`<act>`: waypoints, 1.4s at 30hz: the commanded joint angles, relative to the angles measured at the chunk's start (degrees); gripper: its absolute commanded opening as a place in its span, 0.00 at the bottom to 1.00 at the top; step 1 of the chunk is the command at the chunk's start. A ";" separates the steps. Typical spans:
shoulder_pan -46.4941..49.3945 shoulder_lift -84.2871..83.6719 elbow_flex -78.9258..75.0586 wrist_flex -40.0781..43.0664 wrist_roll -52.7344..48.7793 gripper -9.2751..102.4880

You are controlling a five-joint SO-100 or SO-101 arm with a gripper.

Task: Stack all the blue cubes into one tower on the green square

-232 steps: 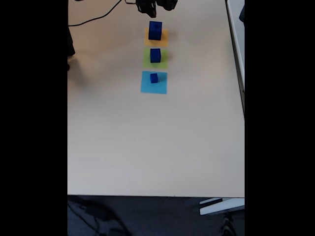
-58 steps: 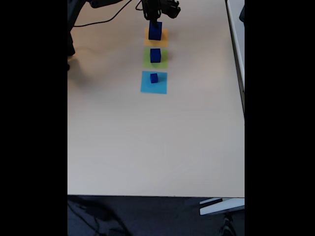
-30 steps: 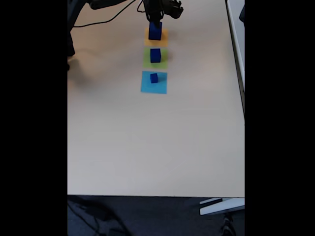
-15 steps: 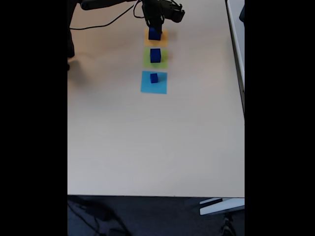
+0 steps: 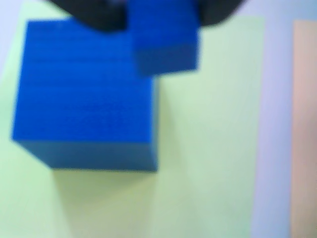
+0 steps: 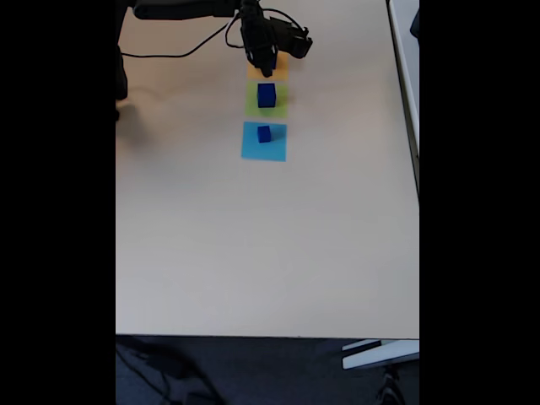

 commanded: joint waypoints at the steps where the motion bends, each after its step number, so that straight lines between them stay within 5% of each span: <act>1: 1.14 5.98 0.35 -2.37 -0.79 0.08; 42: 3.69 7.29 8.96 -8.70 -2.11 0.08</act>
